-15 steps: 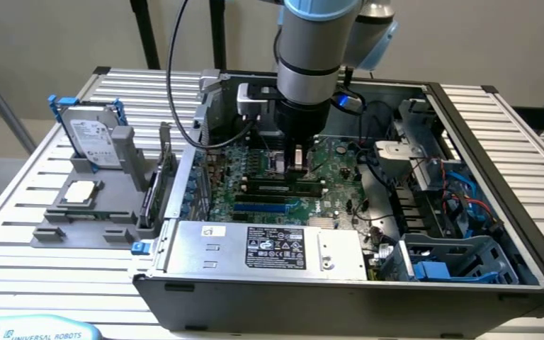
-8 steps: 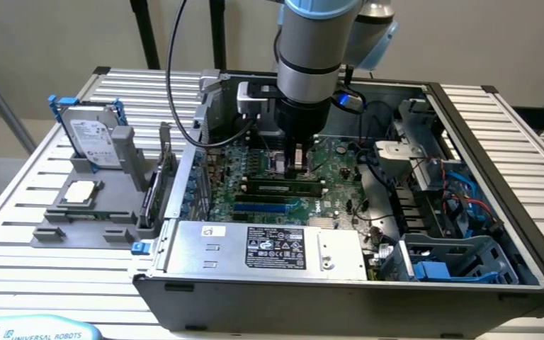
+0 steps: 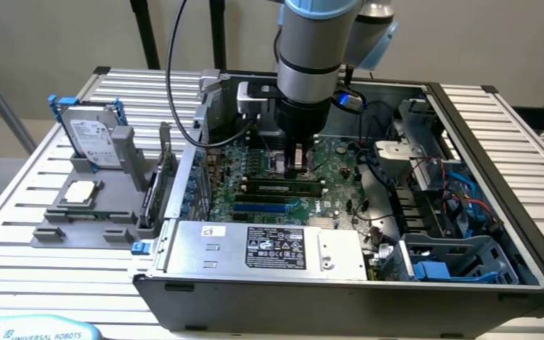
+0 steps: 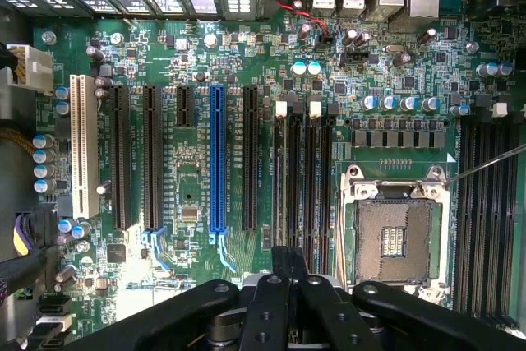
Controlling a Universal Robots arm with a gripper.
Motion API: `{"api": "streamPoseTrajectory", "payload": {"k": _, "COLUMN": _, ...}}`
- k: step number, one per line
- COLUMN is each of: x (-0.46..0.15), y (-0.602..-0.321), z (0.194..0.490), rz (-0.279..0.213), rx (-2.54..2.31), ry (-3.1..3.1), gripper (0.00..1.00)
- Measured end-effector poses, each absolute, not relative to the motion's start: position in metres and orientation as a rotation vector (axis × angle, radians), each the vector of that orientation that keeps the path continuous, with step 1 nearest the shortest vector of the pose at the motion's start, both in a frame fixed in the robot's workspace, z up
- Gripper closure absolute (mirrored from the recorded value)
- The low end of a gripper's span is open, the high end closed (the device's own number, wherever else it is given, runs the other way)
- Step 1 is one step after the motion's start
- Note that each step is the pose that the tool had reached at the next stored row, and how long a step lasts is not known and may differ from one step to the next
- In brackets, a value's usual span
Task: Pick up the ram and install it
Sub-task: 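Press down the ram until it locks into place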
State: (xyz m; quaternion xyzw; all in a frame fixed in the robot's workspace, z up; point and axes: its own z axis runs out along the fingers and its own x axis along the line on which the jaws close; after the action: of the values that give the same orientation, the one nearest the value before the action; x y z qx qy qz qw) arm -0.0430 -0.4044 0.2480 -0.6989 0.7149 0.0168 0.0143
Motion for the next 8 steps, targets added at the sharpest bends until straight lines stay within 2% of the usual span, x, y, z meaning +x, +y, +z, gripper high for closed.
{"api": "streamPoseTrajectory", "payload": {"k": 8, "x": -0.043, "y": -0.4044, "z": 0.248, "rz": 0.052, "rx": -2.176, "ry": 2.226, "gripper": 0.89}}
